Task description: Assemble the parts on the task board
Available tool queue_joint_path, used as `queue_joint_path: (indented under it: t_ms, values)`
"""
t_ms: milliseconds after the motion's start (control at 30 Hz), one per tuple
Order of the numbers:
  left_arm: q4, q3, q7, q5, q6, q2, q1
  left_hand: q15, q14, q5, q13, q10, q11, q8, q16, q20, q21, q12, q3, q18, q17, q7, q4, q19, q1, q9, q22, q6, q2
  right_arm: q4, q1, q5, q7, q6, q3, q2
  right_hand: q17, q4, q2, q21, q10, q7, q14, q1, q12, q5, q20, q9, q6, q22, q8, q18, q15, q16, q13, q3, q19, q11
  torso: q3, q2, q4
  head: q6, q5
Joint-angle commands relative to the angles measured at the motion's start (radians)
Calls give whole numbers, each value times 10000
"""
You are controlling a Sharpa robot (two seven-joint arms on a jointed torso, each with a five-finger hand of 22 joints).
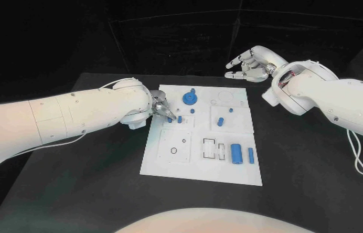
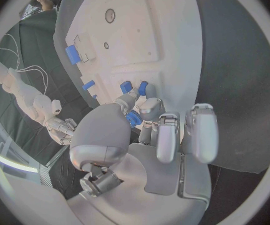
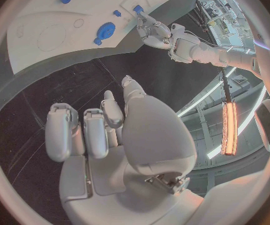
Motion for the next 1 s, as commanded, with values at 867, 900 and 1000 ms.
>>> queue_joint_path:
  t_ms: [867,900,1000]
  values:
    - [67,-26,2489,1730,-2856,-360,-45,531,313,20,-3098,-2869,679,-290,-1422,411,-4631,-3106,-3410,939,1220,749,1586,-1664,12,-194,-2900,-1575,-205,-5,19,35,81,19,6,-82,799,80,53,-64,-63,-32,611,-98,-58,-40,-27,7,-35,-22,65,149,8,-67,-9,-59,-62,3,1,-10,13,159,-115]
    - [30,-27,2939,2039,-2906,-340,-44,672,-265,12,-3276,-3406,867,-471,-2361,532,-6195,-3423,-3447,1186,369,895,1529,-2541,365,-324,-4216,-1915,-64,-8,19,37,80,19,6,-84,797,93,63,-62,-64,-32,610,-105,-59,-28,-26,7,-35,-18,66,148,8,-70,-11,-64,-59,2,1,-11,13,166,-118]
    - [-71,-29,3789,2430,-3076,-268,-43,872,-747,20,-3585,-4214,1043,-809,-2947,695,-7305,-3866,-3465,1352,-176,1047,1225,-3208,1181,-626,-5095,-2411,52,-31,19,45,74,30,6,-74,798,110,77,-68,-62,-34,611,-112,-54,1,-26,7,-35,-26,68,149,8,-71,-9,-71,-62,2,2,-6,11,207,-134]
